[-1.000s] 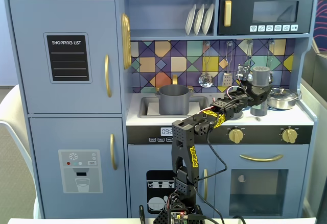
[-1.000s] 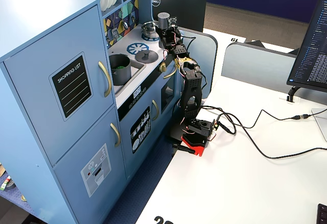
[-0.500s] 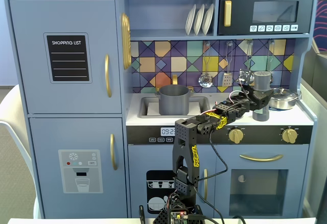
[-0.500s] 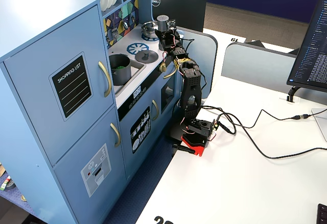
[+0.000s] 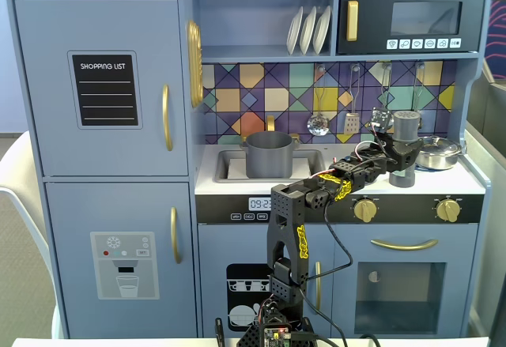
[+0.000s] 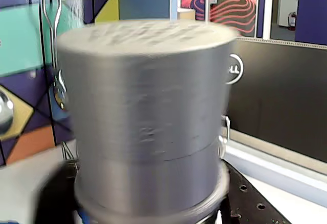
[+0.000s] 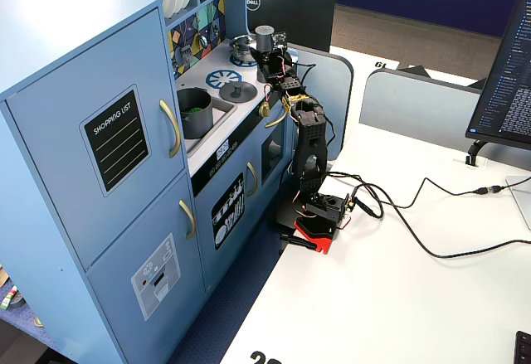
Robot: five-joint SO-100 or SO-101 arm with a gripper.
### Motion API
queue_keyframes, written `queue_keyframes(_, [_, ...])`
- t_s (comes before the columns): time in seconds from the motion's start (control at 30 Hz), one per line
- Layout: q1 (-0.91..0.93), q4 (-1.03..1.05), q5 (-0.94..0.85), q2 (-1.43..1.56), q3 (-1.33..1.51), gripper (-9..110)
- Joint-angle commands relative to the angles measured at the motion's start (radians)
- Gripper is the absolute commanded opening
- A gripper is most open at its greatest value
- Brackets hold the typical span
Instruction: Put salt in the gray recipient
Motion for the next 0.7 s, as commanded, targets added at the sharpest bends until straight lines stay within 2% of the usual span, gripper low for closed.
queue_keyframes(0.0, [0.008, -0.009, 0.040, 0.029, -0.002, 46])
queue_keyframes(0.23, [0.034, 0.037, -0.023, 0.221, 0.156, 47])
queue_keyframes(0.3, [0.035, 0.078, -0.032, 0.373, 0.268, 44])
queue_keyframes(0.33, [0.034, 0.127, -0.046, 0.466, 0.327, 38])
queue_keyframes(0.5, [-0.078, 0.646, -0.035, 0.897, 0.445, 2])
queue_keyframes(0.6, [-0.259, 1.008, -0.028, 1.086, 0.469, 0])
queue_keyframes(0.67, [-0.408, 1.166, -0.051, 1.177, 0.535, 0])
